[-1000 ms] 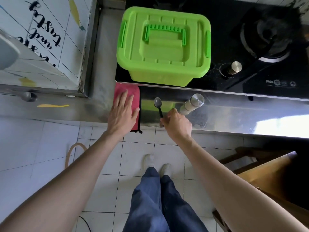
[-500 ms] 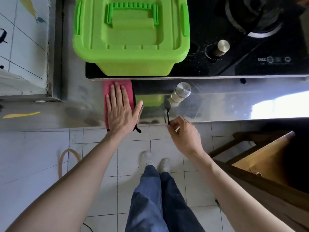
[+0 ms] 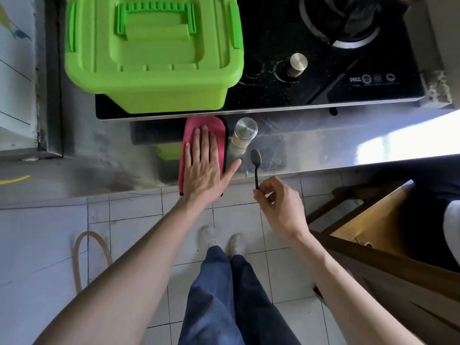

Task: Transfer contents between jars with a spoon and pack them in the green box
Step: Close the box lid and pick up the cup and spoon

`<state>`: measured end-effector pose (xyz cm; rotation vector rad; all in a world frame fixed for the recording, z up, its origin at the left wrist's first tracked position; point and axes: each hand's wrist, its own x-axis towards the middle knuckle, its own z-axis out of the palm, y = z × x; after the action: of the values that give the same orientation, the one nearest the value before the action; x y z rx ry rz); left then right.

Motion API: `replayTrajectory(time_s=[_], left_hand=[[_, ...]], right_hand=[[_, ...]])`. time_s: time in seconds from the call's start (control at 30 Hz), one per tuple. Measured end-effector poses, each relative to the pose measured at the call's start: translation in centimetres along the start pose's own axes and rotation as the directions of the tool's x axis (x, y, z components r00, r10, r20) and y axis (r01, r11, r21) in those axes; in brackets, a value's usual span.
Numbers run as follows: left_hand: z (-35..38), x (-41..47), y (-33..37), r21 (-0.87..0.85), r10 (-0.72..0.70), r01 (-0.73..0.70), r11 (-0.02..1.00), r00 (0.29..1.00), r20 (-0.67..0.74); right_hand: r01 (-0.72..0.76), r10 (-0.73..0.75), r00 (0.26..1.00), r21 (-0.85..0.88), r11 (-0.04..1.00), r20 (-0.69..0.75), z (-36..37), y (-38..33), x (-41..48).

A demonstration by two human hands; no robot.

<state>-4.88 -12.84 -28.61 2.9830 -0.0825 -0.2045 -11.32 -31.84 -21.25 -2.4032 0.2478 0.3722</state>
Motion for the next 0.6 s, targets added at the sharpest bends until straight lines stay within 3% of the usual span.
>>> replayTrajectory(time_s=[0.27, 0.6], left_hand=[[0.2, -0.7, 0.7, -0.054, 0.037, -0.037, 0.998, 0.999, 0.009], [0.1, -1.5, -0.2, -0.021, 0.097, -0.097, 0.995, 0.995, 0.005]], right_hand=[[0.051, -0.026, 0.995, 0.267, 0.962, -0.097, -2.3, -1.0, 1.7], [0.0, 0.013, 0.991, 0.098, 0.995, -0.134, -0.9, -0.5, 6.6]])
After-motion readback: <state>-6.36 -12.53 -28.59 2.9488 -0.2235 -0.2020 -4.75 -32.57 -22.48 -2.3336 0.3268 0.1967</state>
